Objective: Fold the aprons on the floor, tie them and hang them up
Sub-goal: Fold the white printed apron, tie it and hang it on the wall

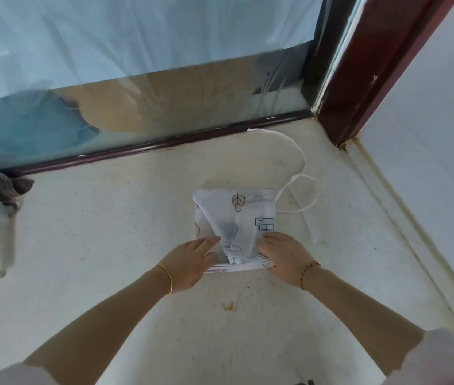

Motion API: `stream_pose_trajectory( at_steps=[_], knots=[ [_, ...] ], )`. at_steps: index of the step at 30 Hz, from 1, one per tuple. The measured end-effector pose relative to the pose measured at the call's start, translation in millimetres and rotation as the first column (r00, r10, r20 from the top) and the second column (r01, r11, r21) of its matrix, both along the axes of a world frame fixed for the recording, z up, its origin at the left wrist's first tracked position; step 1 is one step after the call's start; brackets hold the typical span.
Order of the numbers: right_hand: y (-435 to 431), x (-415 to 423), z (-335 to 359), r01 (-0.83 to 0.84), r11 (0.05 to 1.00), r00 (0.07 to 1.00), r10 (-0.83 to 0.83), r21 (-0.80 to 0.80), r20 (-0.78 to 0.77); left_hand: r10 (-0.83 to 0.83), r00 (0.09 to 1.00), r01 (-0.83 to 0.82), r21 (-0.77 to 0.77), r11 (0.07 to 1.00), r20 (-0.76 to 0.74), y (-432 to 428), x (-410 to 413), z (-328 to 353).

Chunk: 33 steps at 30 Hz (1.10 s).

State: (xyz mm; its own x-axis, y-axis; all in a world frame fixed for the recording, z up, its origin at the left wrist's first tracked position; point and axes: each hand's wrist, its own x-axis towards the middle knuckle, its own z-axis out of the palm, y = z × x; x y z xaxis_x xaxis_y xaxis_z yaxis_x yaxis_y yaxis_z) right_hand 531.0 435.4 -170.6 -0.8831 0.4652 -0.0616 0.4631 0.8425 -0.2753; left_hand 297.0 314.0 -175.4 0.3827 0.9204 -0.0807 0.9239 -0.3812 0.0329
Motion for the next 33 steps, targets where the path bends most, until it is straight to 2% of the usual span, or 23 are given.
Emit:
stream_pose_trajectory(
  at_steps=[3,4,5,7,9,11,12,14,16,17,18,19,22,24,26,28,33],
  knots=[
    [-1.3,1.7,15.7,0.008,0.981,0.983,0.027,-0.193,0.182,0.044,0.992,-0.029,-0.131,0.991,0.116,-8.0,1.8,10.2],
    [0.2,1.8,20.3,0.032,0.966,0.972,0.031,-0.257,0.235,0.096,0.987,-0.063,-0.233,0.970,0.131,-8.0,3.2,12.9],
    [2.4,2.7,23.8,0.066,0.942,0.966,0.022,-0.328,0.257,0.185,0.972,-0.116,-0.387,0.915,0.147,-6.9,5.3,17.5],
    [10.0,5.9,25.6,0.158,0.855,0.971,-0.044,-0.493,0.234,0.436,0.877,-0.194,-0.681,0.706,0.202,-0.2,9.0,27.7],
    [15.1,12.3,24.3,0.243,0.709,0.969,-0.150,-0.662,0.195,0.668,0.695,-0.153,-0.853,0.499,0.267,4.3,9.0,34.5],
    [14.6,17.6,20.3,0.285,0.587,0.953,-0.255,-0.758,0.160,0.845,0.449,-0.060,-0.934,0.352,0.290,4.6,3.9,35.6],
    [12.6,18.8,17.2,0.291,0.562,0.944,-0.300,-0.774,0.137,0.906,0.312,-0.014,-0.953,0.303,0.284,2.9,1.3,34.7],
    [6.6,17.7,10.1,0.303,0.580,0.925,-0.369,-0.756,0.088,0.957,0.099,0.035,-0.962,0.271,0.273,-2.0,-2.9,31.6],
    [-0.1,13.2,2.5,0.352,0.616,0.898,-0.434,-0.705,0.070,0.953,-0.049,0.055,-0.952,0.301,0.299,-11.3,-6.2,24.2],
    [-2.9,11.1,-0.3,0.387,0.628,0.882,-0.466,-0.675,0.072,0.945,-0.094,0.066,-0.945,0.320,0.313,-15.9,-6.4,19.6],
    [-5.1,8.6,-2.9,0.418,0.640,0.867,-0.492,-0.644,0.074,0.933,-0.112,0.068,-0.934,0.350,0.342,-20.4,-4.9,16.4],
    [-7.1,6.2,-5.1,0.442,0.654,0.856,-0.512,-0.614,0.070,0.915,-0.082,0.027,-0.917,0.399,0.396,-24.2,-3.1,11.7],
    [-11.7,0.8,-8.0,0.488,0.684,0.824,-0.565,-0.542,0.029,0.829,0.154,-0.327,-0.764,0.556,0.538,-29.7,5.0,0.5],
    [-13.7,-0.9,-10.0,0.511,0.687,0.800,-0.600,-0.516,-0.008,0.819,0.179,-0.498,-0.668,0.554,0.546,-29.0,12.6,-3.5],
    [-16.6,-3.1,-12.1,0.550,0.673,0.766,-0.643,-0.493,-0.023,0.823,0.220,-0.600,-0.593,0.537,0.523,-27.5,19.5,-5.2],
    [-20.3,-6.8,-15.0,0.604,0.657,0.729,-0.684,-0.451,-0.021,0.825,0.242,-0.654,-0.542,0.528,0.511,-26.0,23.8,-7.0],
    [-26.6,-17.3,-17.4,0.727,0.597,0.646,-0.762,-0.339,0.042,0.834,0.209,-0.712,-0.505,0.487,0.511,-21.4,32.4,-9.2]
  ],
)
